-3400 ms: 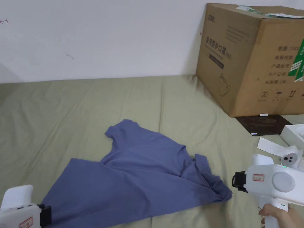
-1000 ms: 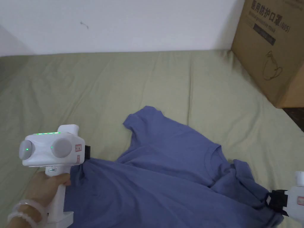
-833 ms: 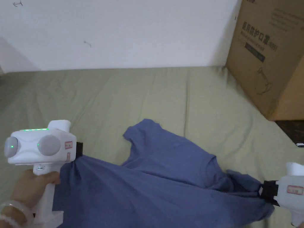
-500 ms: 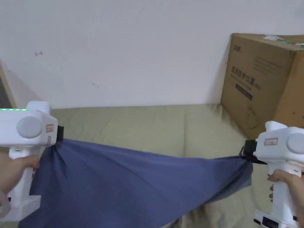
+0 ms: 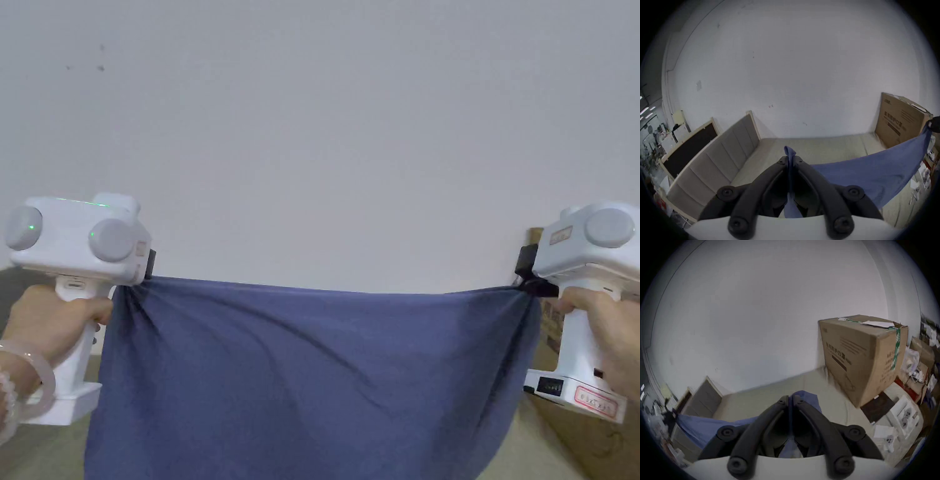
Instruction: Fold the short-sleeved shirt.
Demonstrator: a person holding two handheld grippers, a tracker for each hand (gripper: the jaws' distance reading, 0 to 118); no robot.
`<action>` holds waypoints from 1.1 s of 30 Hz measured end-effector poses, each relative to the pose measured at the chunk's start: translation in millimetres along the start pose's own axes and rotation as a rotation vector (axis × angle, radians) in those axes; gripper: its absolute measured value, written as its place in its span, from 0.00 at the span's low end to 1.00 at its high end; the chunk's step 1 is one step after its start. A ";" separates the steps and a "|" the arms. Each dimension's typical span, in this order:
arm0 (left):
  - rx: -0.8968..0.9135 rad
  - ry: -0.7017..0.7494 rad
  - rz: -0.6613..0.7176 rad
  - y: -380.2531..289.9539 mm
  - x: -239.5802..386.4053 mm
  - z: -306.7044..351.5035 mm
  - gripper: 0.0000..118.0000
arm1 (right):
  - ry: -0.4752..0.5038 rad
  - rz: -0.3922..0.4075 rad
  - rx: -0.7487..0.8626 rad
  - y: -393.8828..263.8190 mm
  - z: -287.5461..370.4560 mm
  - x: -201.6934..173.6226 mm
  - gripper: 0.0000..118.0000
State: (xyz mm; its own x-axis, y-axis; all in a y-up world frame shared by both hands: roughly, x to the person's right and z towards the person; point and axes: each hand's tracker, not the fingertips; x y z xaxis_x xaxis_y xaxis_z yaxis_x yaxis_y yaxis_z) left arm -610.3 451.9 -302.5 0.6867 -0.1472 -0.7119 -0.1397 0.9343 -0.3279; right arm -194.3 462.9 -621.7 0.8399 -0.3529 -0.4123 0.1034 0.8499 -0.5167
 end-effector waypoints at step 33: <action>-0.441 -0.111 0.073 -287.5 80.0 -190.5 0.03 | -0.179 0.134 -0.375 -241.7 -184.2 73.5 0.03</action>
State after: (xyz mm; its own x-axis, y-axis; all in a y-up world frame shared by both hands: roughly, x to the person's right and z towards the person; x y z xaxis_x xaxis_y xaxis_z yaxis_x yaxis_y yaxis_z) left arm -651.1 109.7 -383.5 0.7328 -0.0276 -0.6799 -0.4643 0.7102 -0.5292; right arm -255.7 159.5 -665.3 0.9154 -0.1474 -0.3747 -0.1857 0.6712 -0.7177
